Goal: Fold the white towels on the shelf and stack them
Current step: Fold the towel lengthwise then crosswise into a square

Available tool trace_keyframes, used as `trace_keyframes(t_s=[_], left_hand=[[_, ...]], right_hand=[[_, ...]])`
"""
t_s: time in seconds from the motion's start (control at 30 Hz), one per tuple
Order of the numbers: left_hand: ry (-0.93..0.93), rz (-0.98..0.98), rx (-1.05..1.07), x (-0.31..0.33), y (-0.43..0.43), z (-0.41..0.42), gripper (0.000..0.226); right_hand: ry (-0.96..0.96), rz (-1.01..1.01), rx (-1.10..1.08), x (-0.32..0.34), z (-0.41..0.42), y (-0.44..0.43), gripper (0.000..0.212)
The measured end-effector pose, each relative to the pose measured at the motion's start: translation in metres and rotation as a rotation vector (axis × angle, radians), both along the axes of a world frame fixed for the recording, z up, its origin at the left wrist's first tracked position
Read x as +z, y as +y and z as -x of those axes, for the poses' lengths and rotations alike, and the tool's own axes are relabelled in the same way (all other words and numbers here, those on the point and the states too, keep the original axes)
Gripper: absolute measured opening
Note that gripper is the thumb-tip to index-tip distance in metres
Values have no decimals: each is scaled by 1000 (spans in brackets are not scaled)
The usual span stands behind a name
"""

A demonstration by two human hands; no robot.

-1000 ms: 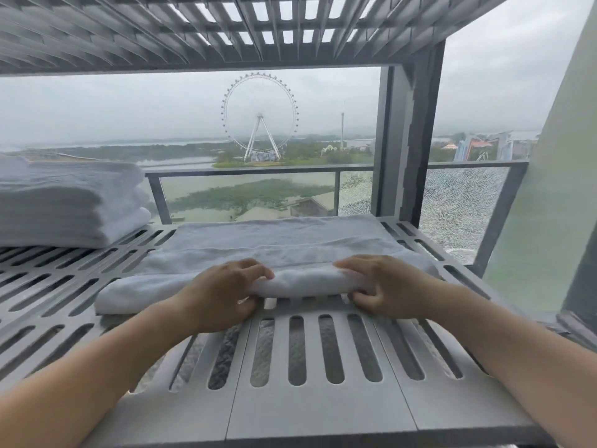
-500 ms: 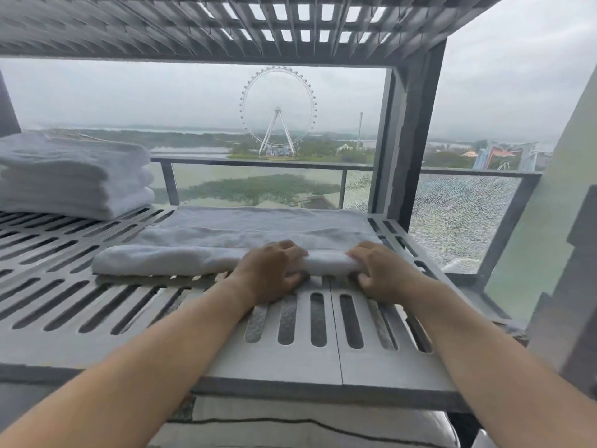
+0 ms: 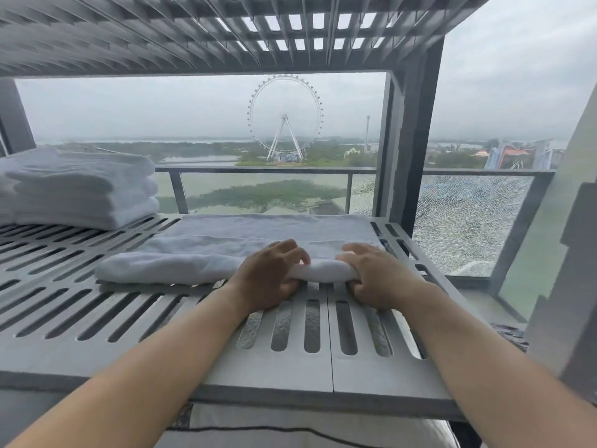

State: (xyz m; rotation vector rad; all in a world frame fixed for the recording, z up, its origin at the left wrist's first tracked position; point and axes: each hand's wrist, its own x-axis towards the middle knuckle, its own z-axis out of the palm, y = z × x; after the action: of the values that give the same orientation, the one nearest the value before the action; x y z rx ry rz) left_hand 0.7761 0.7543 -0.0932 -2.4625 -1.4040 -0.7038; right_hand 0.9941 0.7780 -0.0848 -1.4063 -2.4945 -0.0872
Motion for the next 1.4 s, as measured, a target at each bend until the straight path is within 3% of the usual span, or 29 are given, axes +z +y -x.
trace_keyframes(t_s=[0.1,0.33,0.5,0.63,0.8,0.9,1.03,1.23,1.4], left_hand=[[-17,63,33,-1,0,1,33],[46,165,123,-1,2,0,43],[67,163,99,-1,5,1,48],[89,156,77,-1,5,1,51],[118,143,92,-3,0,1,53],[63,252,74,2,1,1,51],[12,437,77,22,34,0,44],[38,385,193,21,89,-7,34],[-144,364,228,1,105,-5,30]], right_hand=[[24,114,2,-1,5,-3,37],[23,14,30,1,5,-6,22],[43,92,62,0,12,-7,40],[83,100,69,-1,17,-5,26],[219,107,-18,4,25,8,39],[179,176,-64,15,31,32,29],[160,215,-87,19,42,56,37],[161,145,-52,10,45,67,40],[22,176,-188,0,37,74,39]])
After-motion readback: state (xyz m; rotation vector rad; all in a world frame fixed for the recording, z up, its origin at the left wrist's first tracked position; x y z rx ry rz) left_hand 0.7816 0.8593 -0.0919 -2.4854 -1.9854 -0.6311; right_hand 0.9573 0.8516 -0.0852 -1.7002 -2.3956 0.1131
